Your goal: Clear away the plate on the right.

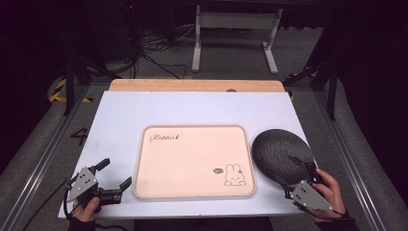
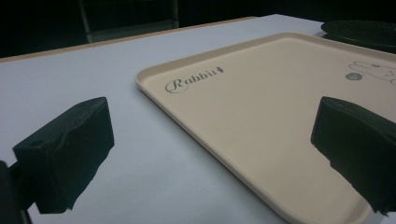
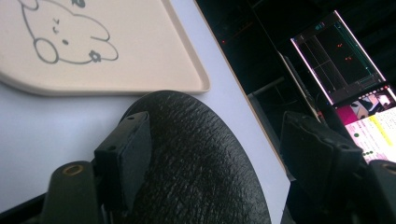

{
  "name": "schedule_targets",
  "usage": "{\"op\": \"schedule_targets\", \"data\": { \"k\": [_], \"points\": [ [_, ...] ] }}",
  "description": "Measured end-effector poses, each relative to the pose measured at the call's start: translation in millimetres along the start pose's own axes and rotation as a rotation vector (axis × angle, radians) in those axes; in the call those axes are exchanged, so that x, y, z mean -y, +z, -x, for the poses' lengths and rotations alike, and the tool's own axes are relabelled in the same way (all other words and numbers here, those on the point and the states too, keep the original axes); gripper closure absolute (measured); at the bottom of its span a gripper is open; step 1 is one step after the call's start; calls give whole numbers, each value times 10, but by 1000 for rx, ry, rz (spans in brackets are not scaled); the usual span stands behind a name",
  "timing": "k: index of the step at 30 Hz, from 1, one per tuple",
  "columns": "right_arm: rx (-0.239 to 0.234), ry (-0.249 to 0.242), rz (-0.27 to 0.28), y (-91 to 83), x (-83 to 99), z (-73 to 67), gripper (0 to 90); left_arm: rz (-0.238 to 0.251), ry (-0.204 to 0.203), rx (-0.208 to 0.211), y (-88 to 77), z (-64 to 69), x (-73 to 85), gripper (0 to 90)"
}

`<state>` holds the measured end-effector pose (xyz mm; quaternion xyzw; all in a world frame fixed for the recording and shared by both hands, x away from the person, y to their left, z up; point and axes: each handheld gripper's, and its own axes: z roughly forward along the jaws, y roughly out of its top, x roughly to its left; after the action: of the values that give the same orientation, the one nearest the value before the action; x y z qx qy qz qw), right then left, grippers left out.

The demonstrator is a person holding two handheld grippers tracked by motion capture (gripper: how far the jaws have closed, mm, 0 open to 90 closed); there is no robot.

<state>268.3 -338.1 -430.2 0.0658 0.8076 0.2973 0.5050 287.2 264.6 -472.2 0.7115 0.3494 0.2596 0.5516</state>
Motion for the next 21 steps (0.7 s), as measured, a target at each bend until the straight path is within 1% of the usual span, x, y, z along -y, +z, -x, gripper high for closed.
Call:
{"op": "schedule_targets", "data": {
  "k": [1,2,3,5,10,11,12,14,15,18,21],
  "points": [
    [0,0,0,0,0,0,258,0,0,0,0,0,0,1],
    [3,-17,-3,3,2,-20,259,0,0,0,0,1,0,1],
    [-3,-38,-17,9,6,-51,257,0,0,-1,0,1,0,1],
    [-15,-65,-25,20,18,-107,256,-1,2,0,2,1,-1,1],
    [-16,-88,-35,21,28,-172,265,-2,4,0,3,0,-2,1],
    [-19,-108,-46,26,33,-197,272,-2,4,-1,2,2,-1,1],
    [-19,-108,-46,26,33,-197,272,-2,4,-1,2,2,-1,1],
    [-27,-138,-58,37,46,-235,295,0,3,-1,5,4,-1,1],
    [-28,-144,-47,40,50,-245,296,0,3,-1,5,3,-1,1],
    [-31,-144,-50,40,50,-263,293,0,4,-1,5,1,-2,1],
    [-29,-174,-57,39,50,-292,315,0,3,-1,5,4,0,1]
  ]
}}
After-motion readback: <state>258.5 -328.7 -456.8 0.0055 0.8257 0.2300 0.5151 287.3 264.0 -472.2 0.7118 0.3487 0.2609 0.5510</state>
